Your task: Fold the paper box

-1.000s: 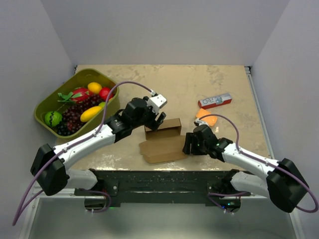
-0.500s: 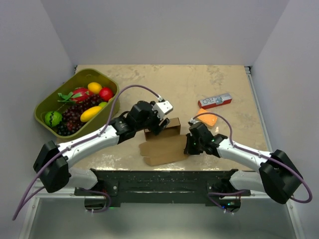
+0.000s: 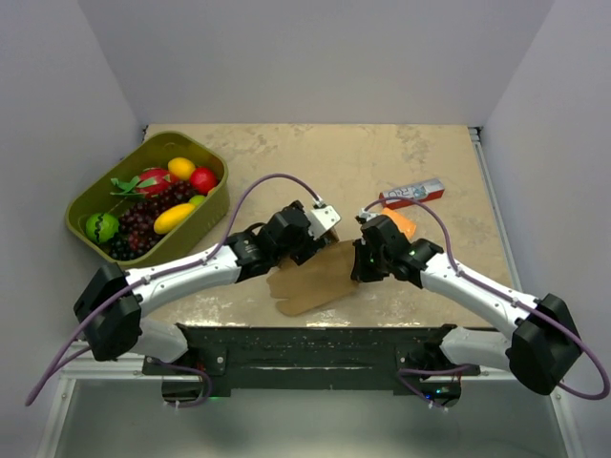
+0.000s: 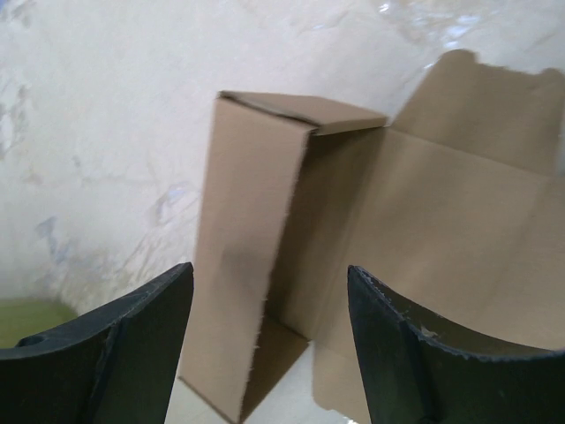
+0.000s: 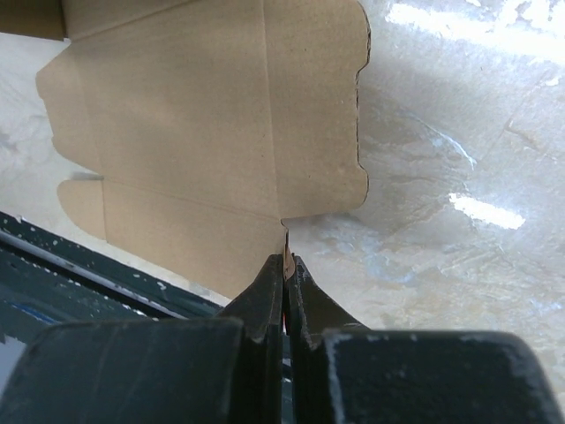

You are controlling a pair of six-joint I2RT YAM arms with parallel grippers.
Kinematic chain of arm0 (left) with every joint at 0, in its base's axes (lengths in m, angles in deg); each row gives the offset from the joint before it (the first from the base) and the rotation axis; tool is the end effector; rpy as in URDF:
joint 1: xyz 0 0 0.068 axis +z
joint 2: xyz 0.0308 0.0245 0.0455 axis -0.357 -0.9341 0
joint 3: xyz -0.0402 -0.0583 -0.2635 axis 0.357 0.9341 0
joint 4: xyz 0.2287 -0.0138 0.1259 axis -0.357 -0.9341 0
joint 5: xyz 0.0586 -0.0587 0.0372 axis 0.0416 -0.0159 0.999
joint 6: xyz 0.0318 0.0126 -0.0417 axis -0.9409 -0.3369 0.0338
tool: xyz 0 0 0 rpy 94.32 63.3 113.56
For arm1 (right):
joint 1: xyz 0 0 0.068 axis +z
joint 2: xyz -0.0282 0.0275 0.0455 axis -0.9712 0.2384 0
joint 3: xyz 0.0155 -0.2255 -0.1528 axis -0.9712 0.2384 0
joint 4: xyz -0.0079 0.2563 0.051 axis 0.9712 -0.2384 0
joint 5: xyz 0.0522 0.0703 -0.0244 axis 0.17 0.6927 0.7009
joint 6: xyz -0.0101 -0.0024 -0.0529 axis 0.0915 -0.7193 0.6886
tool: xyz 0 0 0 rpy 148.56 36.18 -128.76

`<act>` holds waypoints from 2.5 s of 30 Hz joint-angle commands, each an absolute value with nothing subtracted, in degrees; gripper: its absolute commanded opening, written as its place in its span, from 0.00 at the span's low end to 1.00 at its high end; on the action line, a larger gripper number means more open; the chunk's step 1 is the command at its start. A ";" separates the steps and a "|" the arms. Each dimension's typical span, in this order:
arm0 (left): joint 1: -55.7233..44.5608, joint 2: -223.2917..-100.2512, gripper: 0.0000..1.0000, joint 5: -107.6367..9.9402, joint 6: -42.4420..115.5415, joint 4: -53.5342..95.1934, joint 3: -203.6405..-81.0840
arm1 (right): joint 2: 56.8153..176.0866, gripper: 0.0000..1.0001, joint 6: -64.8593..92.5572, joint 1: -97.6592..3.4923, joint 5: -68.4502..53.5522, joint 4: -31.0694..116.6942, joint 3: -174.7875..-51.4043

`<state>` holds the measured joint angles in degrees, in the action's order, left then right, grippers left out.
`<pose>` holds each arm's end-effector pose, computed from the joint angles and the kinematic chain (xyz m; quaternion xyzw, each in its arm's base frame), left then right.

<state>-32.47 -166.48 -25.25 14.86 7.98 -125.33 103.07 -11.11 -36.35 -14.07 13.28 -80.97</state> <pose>0.1924 -0.2433 0.2614 0.4123 0.7820 -0.0563 0.4640 0.1776 0.1490 0.2231 -0.0698 0.9493 0.1861 0.2435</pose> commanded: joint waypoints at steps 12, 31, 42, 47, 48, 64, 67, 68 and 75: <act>-32.70 -176.35 0.64 -14.39 17.32 8.89 -128.46 | 103.13 0.04 -8.78 -35.96 -12.72 11.06 -86.06; -25.06 -186.82 0.25 -26.06 23.11 3.08 -134.96 | 99.63 0.70 -10.18 -35.96 -17.54 7.64 -92.65; -15.30 -192.44 0.25 -41.35 28.39 2.47 -135.06 | 91.18 0.92 -20.72 -35.70 -16.50 19.56 -89.51; -9.67 -193.33 0.24 -49.63 32.35 5.88 -133.57 | 90.39 0.95 -26.35 -27.54 -19.12 29.68 -84.05; -9.06 -193.42 0.24 -51.12 32.79 6.24 -132.95 | 91.43 0.95 -27.14 -25.17 -20.44 32.66 -82.91; -6.94 -194.47 0.24 -55.62 34.90 7.65 -132.86 | 120.25 0.99 -36.54 -0.54 -53.04 36.48 -94.05; -6.94 -193.68 0.24 -55.79 35.08 7.83 -133.03 | 126.85 0.99 -41.27 -0.10 -59.28 26.03 -100.20; -6.94 -193.16 0.24 -55.71 35.08 7.91 -133.03 | 127.73 0.99 -42.52 -0.01 -60.43 24.18 -101.00; -6.94 -192.71 0.25 -56.85 35.60 8.18 -132.68 | 129.67 0.99 -47.62 -0.18 -70.27 18.39 -101.61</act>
